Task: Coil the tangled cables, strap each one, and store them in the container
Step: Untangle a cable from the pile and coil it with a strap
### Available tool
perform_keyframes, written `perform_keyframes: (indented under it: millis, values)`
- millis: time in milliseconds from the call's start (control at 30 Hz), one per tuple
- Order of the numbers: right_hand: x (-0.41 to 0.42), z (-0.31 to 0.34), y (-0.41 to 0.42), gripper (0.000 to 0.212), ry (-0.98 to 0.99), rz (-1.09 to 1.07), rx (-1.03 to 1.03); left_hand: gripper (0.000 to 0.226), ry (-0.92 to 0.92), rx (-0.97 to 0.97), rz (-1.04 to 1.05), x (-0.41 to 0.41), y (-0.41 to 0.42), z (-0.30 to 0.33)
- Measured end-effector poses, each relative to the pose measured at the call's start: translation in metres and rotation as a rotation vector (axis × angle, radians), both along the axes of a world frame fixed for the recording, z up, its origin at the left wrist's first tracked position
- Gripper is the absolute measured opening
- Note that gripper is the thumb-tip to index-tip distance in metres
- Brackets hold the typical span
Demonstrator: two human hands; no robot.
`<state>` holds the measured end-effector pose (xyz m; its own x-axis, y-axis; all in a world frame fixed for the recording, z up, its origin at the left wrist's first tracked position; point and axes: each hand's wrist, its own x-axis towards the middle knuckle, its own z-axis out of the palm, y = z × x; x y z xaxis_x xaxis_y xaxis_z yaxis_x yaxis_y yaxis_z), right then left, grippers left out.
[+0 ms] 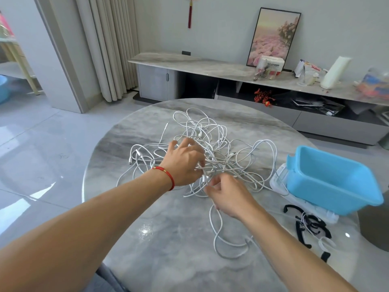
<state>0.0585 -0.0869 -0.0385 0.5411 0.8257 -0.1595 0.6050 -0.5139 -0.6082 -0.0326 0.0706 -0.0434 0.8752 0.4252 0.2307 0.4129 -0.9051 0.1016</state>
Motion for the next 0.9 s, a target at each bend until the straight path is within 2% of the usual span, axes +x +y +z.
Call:
perform_keyframes:
  millis: [67,133,200,267,367,500,533,567,633,700,800,900]
  values:
    - [-0.002,0.000,0.002,0.026,0.015,-0.024,0.041,0.018,-0.005,0.024,0.010,0.002,-0.003,0.003]
    - [-0.005,0.003,0.002,0.033,-0.077,-0.004,0.087,0.019,0.010,0.057,0.014,0.003,-0.005,0.002]
    - [-0.011,0.009,0.000,0.035,-0.186,0.098,0.191,0.017,0.036,0.081,0.018,0.003,-0.003,0.000]
    - [-0.015,0.020,-0.004,0.033,-0.162,0.241,0.323,0.019,0.042,0.027,0.034,0.003,0.002,-0.003]
    - [-0.009,0.039,-0.017,0.034,0.144,0.291,0.495,0.026,0.013,-0.076,0.082,0.003,0.011,-0.004]
    - [0.008,0.051,-0.033,0.034,0.699,0.317,0.681,0.033,0.024,-0.085,0.094,0.003,0.015,-0.005]
    - [0.011,0.051,-0.035,0.035,0.781,0.298,0.696,0.031,0.031,-0.067,0.086,0.003,0.014,-0.004]
    - [0.014,0.048,-0.034,0.037,0.741,0.233,0.688,0.030,0.029,-0.039,0.075,0.003,0.013,-0.004]
    - [0.017,0.040,-0.028,0.042,0.410,0.049,0.633,0.029,0.008,0.034,0.050,0.002,0.008,-0.002]
    - [0.019,0.032,-0.017,0.037,0.093,-0.065,0.474,0.030,-0.018,0.107,0.028,0.001,0.001,0.001]
    - [0.013,0.024,-0.006,0.032,-0.183,-0.051,0.120,0.028,-0.039,0.174,0.033,0.001,-0.008,0.007]
    - [0.010,0.016,-0.001,0.033,-0.366,0.050,0.063,0.026,-0.054,0.192,0.022,-0.002,-0.011,0.007]
